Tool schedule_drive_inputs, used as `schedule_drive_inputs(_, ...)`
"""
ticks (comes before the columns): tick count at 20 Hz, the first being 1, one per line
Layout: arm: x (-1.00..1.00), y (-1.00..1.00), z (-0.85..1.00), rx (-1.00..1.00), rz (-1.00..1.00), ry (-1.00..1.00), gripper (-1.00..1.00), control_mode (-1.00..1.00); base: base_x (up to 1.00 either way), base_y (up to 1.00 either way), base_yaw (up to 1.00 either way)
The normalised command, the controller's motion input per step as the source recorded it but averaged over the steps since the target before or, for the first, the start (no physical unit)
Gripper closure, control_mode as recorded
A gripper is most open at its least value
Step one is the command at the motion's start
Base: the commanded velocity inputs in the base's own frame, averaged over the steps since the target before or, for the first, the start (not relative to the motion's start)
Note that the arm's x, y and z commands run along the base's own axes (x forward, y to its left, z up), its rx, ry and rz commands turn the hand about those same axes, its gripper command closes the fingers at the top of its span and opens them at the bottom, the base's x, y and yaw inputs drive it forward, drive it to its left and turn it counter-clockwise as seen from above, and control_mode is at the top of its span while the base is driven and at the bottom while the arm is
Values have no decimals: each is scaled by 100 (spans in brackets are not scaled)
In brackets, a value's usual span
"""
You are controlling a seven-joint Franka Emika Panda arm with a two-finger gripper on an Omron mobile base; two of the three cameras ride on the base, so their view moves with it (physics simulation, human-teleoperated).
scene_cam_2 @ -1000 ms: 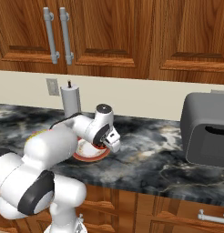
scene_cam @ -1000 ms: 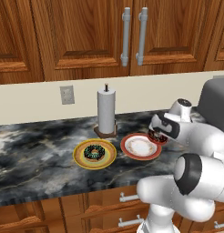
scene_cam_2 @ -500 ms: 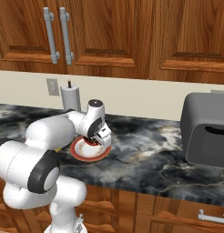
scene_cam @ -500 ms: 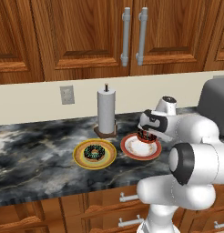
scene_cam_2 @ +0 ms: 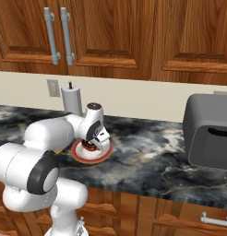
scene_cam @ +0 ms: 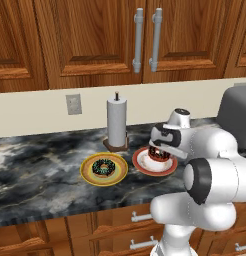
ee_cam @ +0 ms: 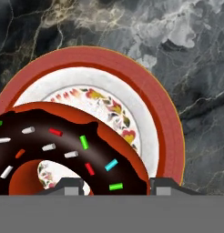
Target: Place the pastries on the plates.
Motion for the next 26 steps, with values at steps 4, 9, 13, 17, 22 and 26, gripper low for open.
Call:
schedule_drive_inputs(4,2,22,-23,0,0,5,100,-100,0,0,0)
schedule_drive_inputs(9,13,19,-23,0,0,3,100,-100,0,0,0)
schedule_drive_inputs(13,3,8,-5,0,0,0,-100,-100,0,0,0)
schedule_drive_inputs(17,1,1,0,0,0,-2,-100,-100,0,0,0)
schedule_drive_inputs(22,0,0,0,0,0,-3,-100,-100,0,0,0)
schedule_drive_inputs(26,0,0,0,0,0,-3,-100,-100,0,0,0)
